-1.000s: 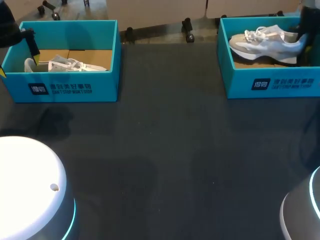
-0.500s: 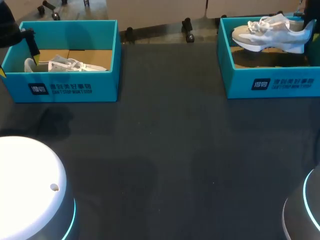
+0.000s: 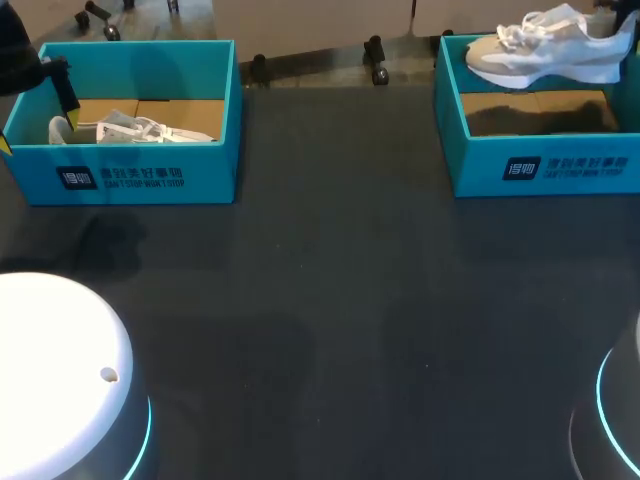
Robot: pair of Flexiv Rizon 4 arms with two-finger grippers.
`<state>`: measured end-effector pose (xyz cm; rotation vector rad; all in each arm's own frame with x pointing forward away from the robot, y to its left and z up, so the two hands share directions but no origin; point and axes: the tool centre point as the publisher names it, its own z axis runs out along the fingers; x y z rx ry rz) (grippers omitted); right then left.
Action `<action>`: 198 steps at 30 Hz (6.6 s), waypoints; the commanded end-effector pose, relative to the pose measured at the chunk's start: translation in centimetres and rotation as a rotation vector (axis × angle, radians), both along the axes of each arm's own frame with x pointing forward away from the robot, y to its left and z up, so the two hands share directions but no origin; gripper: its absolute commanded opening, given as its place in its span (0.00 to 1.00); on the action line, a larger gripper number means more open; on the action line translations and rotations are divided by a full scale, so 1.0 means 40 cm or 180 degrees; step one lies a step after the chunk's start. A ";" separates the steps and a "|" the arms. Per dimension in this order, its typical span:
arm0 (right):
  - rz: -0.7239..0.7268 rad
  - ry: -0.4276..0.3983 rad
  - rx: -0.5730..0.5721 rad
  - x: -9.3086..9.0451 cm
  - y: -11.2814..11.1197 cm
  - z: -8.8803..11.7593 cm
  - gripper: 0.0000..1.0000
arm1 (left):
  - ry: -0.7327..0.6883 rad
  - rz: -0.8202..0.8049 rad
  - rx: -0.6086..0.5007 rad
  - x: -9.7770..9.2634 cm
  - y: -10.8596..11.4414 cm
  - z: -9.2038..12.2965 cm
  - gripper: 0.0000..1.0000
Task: Take the shoe out of the shoebox, open the shoe tongue, remove and reinsert the insole, then place the shoe into the shoebox
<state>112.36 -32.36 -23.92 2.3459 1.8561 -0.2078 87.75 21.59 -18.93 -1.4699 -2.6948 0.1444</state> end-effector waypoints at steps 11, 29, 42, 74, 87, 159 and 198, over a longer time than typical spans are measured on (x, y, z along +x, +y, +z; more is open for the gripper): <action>0.0035 -0.0109 -0.0025 -0.035 0.083 0.131 0.00 | 0.0002 0.0000 0.0008 0.000 0.000 0.001 1.00; 0.0008 -0.0099 -0.0045 -0.034 0.092 0.140 0.00 | 0.0002 0.0000 0.0008 0.000 0.000 0.001 1.00; -0.0061 -0.0100 -0.0168 -0.169 0.226 0.204 0.00 | 0.0002 0.0000 0.0008 0.000 0.000 0.001 1.00; -0.0063 -0.0215 -0.0105 -0.520 0.572 0.214 0.00 | 0.0002 0.0000 0.0008 0.000 0.000 0.001 1.00; -0.0067 -0.0183 -0.0063 -0.681 0.705 0.194 0.00 | 0.0002 0.0000 0.0008 0.000 0.000 0.001 1.00; -0.0176 0.0364 -0.0092 -1.112 0.996 -0.033 0.00 | 0.0002 0.0000 0.0008 0.000 0.000 0.001 1.00; 0.0124 -0.0019 -0.0013 -1.036 0.994 -0.313 0.00 | 0.0002 0.0000 0.0008 0.000 0.000 0.001 1.00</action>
